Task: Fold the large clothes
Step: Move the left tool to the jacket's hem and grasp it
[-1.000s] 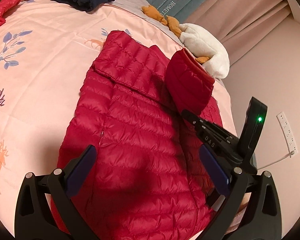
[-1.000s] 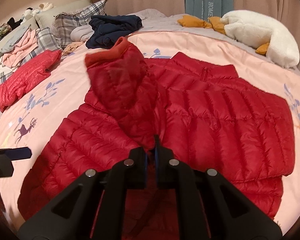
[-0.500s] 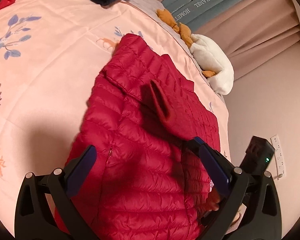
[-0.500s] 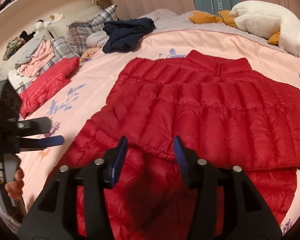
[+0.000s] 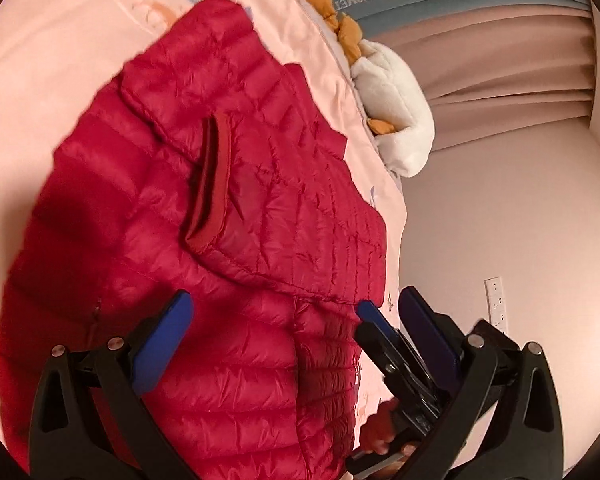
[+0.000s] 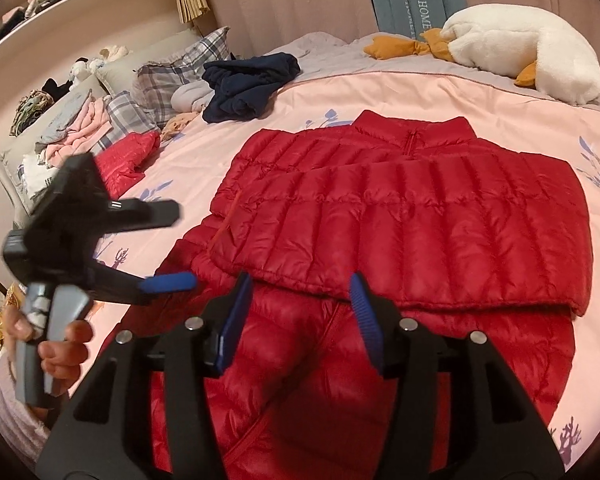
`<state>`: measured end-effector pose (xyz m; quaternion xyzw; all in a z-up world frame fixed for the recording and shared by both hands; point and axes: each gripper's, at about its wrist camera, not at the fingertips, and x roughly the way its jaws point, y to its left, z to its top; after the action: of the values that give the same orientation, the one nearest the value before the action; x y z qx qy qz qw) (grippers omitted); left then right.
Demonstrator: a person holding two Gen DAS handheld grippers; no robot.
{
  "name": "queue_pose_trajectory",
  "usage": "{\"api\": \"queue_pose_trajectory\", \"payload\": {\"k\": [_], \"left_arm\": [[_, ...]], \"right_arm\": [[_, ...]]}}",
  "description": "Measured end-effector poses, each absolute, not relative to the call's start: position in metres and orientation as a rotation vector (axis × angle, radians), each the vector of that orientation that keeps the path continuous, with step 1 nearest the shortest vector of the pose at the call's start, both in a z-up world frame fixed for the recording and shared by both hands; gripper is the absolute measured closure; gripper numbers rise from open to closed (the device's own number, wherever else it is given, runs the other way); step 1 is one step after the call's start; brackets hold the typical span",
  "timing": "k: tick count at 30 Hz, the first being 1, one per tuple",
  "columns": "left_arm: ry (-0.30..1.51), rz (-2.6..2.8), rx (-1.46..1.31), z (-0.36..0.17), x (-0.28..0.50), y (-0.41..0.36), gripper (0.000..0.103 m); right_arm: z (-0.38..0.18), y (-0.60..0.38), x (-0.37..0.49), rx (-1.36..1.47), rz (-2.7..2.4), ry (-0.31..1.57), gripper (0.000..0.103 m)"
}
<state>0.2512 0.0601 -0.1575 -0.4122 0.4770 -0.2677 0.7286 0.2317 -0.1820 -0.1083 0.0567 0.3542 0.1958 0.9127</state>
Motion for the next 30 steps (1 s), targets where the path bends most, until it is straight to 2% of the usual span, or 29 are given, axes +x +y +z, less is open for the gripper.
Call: {"api": "queue_pose_trajectory", "payload": {"k": [6,30], "left_arm": [[1.098,-0.582,-0.953,-0.179,0.26,0.054,0.001],[1.073,-0.559,-0.899,-0.176,0.293,0.034,0.001]], "right_arm": [[-0.106,-0.189,0.226,0.142,0.407,0.717,0.05],[-0.115,-0.189,0.228,0.144,0.406,0.729,0.05]]}}
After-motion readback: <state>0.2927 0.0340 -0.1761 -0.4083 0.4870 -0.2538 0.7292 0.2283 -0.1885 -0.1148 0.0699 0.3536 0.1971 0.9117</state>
